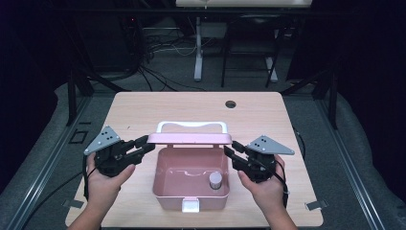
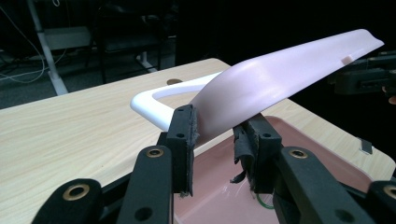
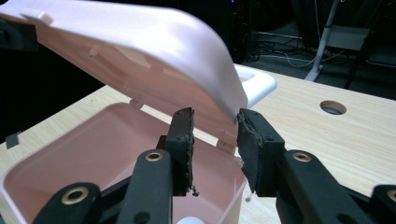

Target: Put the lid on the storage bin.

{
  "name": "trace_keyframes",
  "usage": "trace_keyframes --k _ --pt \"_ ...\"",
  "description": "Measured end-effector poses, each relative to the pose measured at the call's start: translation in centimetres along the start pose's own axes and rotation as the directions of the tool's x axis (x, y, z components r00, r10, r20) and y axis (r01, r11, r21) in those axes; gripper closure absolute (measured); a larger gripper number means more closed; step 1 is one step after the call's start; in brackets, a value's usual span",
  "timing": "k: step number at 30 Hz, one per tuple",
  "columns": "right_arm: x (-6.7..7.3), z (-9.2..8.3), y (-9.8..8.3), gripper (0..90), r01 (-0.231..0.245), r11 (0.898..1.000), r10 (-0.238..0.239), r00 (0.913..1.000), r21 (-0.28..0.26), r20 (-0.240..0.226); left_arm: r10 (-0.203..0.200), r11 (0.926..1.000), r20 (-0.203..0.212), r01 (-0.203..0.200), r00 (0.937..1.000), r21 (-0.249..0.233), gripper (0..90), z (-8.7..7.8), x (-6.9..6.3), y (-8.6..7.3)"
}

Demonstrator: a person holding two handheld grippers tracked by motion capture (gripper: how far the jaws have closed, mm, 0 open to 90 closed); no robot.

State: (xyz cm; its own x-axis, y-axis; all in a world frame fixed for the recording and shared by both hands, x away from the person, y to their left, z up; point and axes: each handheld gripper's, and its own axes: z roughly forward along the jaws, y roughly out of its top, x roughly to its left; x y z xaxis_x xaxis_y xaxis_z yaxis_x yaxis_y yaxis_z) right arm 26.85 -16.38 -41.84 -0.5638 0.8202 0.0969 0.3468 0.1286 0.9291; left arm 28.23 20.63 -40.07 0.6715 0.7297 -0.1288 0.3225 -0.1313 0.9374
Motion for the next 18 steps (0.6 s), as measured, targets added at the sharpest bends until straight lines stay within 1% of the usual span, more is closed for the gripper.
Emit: trace_keyframes --k 2,8,12,15,16,18 --pt "0.1 -0.2 -0.2 63.8 0.003 1.000 -0.003 0.9999 0.003 -0.011 0.001 1.0000 -0.001 -0.001 1.0000 0.004 66.8 -0.1 0.0 0.0" --pt "0.0 -0.7 -0.5 61.4 0.005 1.000 -0.005 0.9998 0.003 -0.017 0.001 1.0000 -0.002 -0.001 1.0000 0.006 64.5 -0.2 0.0 0.0" --pt "-0.5 -1.1 -0.6 56.9 -0.002 1.000 0.002 1.0000 -0.005 -0.010 -0.003 1.0000 0.002 0.003 1.0000 0.007 64.2 -0.2 0.0 -0.2" --pt "-0.9 -1.4 -0.8 55.7 -0.017 1.000 0.017 0.9998 0.006 -0.014 0.002 0.9999 0.001 -0.002 1.0000 0.013 64.2 -0.3 -0.1 -0.3" --pt "-1.1 -1.4 -0.8 54.3 -0.019 1.000 0.019 0.9997 0.010 -0.014 0.003 0.9998 0.002 -0.003 1.0000 0.019 64.1 -0.4 -0.1 -0.3" --pt "-1.4 -1.5 -1.0 51.3 -0.020 1.000 0.020 0.9996 0.016 -0.020 0.001 0.9999 0.001 -0.001 1.0000 0.015 64.0 -0.4 -0.1 -0.3"
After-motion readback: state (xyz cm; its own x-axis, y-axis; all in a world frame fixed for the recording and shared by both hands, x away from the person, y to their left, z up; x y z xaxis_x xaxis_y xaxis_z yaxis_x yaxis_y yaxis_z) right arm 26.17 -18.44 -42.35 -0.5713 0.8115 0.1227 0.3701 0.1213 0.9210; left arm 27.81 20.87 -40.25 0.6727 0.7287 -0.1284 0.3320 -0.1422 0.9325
